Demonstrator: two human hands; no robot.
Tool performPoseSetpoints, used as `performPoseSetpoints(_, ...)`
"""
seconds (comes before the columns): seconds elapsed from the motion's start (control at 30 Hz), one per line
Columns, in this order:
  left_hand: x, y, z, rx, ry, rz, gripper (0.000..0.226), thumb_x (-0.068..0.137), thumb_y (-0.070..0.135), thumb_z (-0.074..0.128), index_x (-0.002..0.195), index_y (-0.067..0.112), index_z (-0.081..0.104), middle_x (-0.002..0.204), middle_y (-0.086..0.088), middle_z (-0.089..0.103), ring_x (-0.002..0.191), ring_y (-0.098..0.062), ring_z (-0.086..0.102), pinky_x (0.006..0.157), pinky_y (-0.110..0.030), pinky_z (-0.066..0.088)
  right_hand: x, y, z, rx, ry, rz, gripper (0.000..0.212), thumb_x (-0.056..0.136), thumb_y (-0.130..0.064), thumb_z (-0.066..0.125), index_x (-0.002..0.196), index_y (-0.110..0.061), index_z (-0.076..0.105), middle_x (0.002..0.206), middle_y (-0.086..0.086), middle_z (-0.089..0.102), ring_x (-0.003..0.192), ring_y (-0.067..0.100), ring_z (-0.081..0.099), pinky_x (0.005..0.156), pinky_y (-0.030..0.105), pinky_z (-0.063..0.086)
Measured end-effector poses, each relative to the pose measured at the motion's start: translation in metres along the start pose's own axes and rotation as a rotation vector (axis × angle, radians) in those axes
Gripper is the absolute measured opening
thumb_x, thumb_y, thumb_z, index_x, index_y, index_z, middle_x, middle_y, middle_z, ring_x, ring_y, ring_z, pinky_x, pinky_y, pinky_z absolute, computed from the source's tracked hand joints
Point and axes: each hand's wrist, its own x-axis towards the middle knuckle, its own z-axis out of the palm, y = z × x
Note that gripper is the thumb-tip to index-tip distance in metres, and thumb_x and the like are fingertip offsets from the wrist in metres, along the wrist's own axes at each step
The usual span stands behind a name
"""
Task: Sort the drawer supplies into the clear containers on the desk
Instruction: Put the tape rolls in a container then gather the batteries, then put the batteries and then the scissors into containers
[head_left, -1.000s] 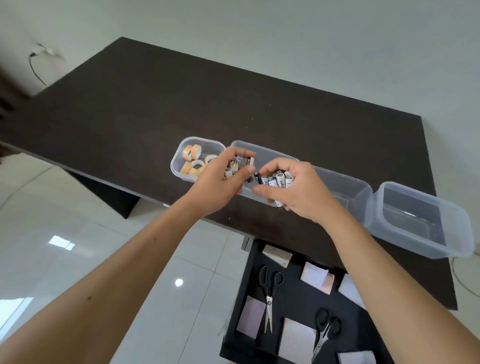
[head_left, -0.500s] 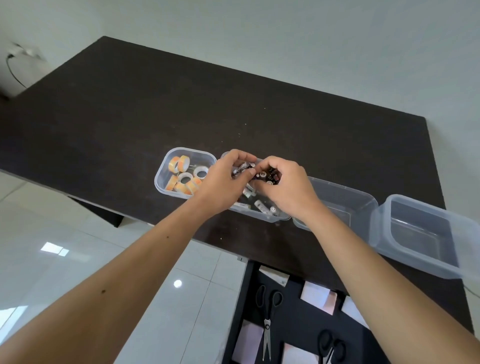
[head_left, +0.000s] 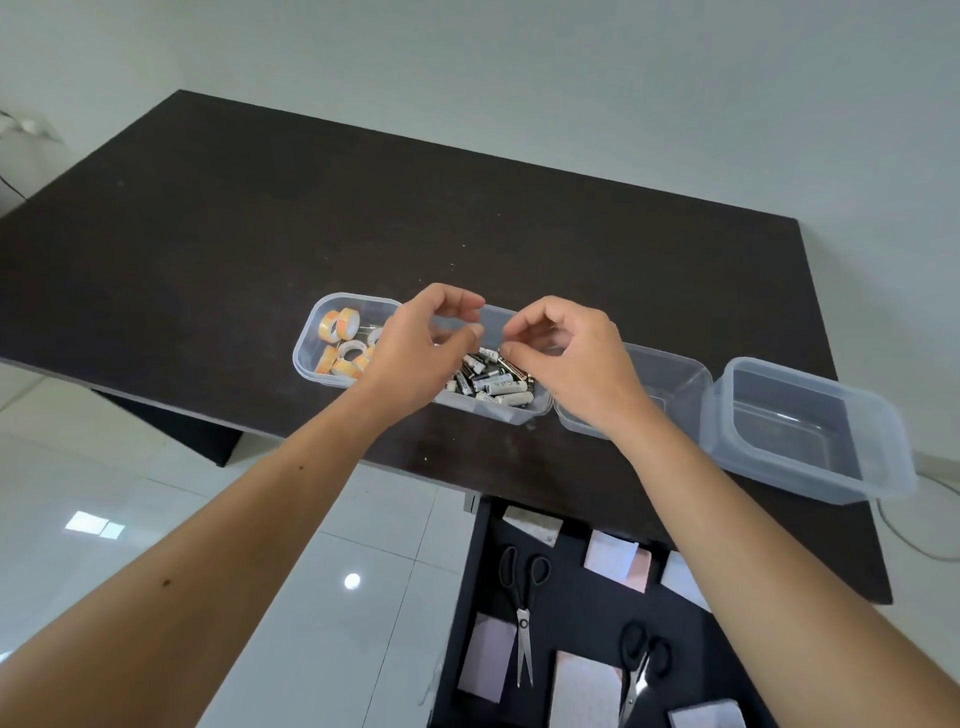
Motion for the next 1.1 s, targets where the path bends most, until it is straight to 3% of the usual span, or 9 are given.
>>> performPoseSetpoints(0.1, -0.016, 0.004, 0.003, -0.006, -0.022, 0.041, 0.021, 0.101, 0.016, 0.068, 0.121, 0.024, 0.065, 0.113, 0.007, 0.072, 0.096, -0.015, 0.077, 0.087, -0.047, 0.065, -0.018, -0.003, -0.01, 0.01, 0.024, -0.017, 0.013, 0.087, -0.011, 0.085, 0.094, -0.019, 0.077, 0.088, -0.006, 0.08, 0.082, 0.012, 0.077, 0.079, 0.02, 0.06)
performPoseSetpoints(0.27, -0.054, 0.011, 0.019, -0.115, -0.067, 0.086, 0.02, 0.101, 0.01, 0.067, 0.118, 0.021, 0.067, 0.107, 0.005, 0.073, 0.094, -0.02, 0.078, 0.083, -0.037, 0.066, -0.067, -0.003, -0.031, 0.049, 0.055, -0.028, 0.012, 0.089, -0.009, 0.083, 0.093, -0.019, 0.077, 0.088, -0.008, 0.078, 0.083, 0.012, 0.076, 0.079, 0.02, 0.06)
performPoseSetpoints(0.43, -0.099, -0.001, 0.046, -0.231, -0.128, 0.039, 0.018, 0.102, 0.008, 0.066, 0.117, 0.018, 0.068, 0.104, 0.001, 0.073, 0.093, -0.022, 0.077, 0.08, -0.035, 0.062, -0.133, 0.023, -0.049, 0.031, 0.017, 0.056, 0.011, 0.089, -0.012, 0.085, 0.095, -0.018, 0.077, 0.092, -0.007, 0.079, 0.084, 0.007, 0.075, 0.079, 0.016, 0.057)
performPoseSetpoints(0.53, -0.13, -0.021, 0.073, -0.222, -0.189, 0.013, 0.022, 0.101, 0.005, 0.067, 0.114, 0.022, 0.069, 0.104, -0.002, 0.075, 0.09, -0.021, 0.076, 0.077, -0.031, 0.061, -0.176, 0.052, -0.056, 0.023, 0.004, 0.15, 0.012, 0.089, -0.015, 0.085, 0.095, -0.021, 0.077, 0.092, -0.006, 0.078, 0.084, 0.008, 0.075, 0.075, 0.022, 0.061)
performPoseSetpoints(0.63, -0.161, -0.049, 0.104, -0.171, -0.293, -0.039, 0.024, 0.1, 0.006, 0.068, 0.114, 0.026, 0.069, 0.108, -0.002, 0.076, 0.095, -0.023, 0.076, 0.082, -0.029, 0.06, -0.217, 0.089, -0.06, 0.02, -0.012, 0.237, 0.013, 0.088, -0.015, 0.086, 0.093, -0.023, 0.077, 0.092, -0.007, 0.078, 0.084, 0.01, 0.076, 0.071, 0.023, 0.061)
performPoseSetpoints(0.77, -0.194, -0.083, 0.143, -0.05, -0.444, -0.106, 0.025, 0.097, 0.012, 0.073, 0.117, 0.027, 0.07, 0.108, 0.007, 0.075, 0.097, -0.012, 0.074, 0.093, -0.032, 0.062, -0.265, 0.136, -0.063, -0.014, -0.016, 0.329, 0.014, 0.087, -0.014, 0.087, 0.092, -0.022, 0.078, 0.092, -0.01, 0.079, 0.084, 0.006, 0.076, 0.076, 0.014, 0.057)
performPoseSetpoints(0.9, -0.212, -0.105, 0.169, 0.048, -0.519, -0.145, 0.025, 0.096, 0.014, 0.074, 0.115, 0.03, 0.07, 0.107, 0.01, 0.075, 0.095, -0.005, 0.073, 0.094, -0.03, 0.061, -0.296, 0.179, -0.065, -0.038, -0.048, 0.391, 0.018, 0.085, -0.012, 0.089, 0.093, -0.024, 0.078, 0.09, -0.007, 0.08, 0.082, 0.007, 0.077, 0.076, 0.016, 0.058)
performPoseSetpoints(1.0, -0.211, -0.117, 0.174, 0.17, -0.511, -0.117, 0.027, 0.094, 0.014, 0.077, 0.114, 0.032, 0.071, 0.106, 0.012, 0.071, 0.091, -0.009, 0.07, 0.087, -0.03, 0.061, -0.304, 0.203, -0.063, -0.092, -0.107, 0.393, 0.026, 0.081, -0.009, 0.091, 0.093, -0.028, 0.078, 0.093, -0.007, 0.079, 0.083, 0.006, 0.076, 0.076, 0.018, 0.058)
performPoseSetpoints(1.1, -0.204, -0.127, 0.17, 0.286, -0.385, -0.07, 0.037, 0.09, 0.013, 0.081, 0.121, 0.028, 0.069, 0.108, 0.004, 0.063, 0.082, -0.01, 0.06, 0.08, -0.026, 0.057, -0.299, 0.216, -0.056, -0.168, -0.2, 0.364, 0.034, 0.078, -0.01, 0.093, 0.099, -0.032, 0.077, 0.104, -0.011, 0.074, 0.092, 0.006, 0.072, 0.082, 0.023, 0.06)
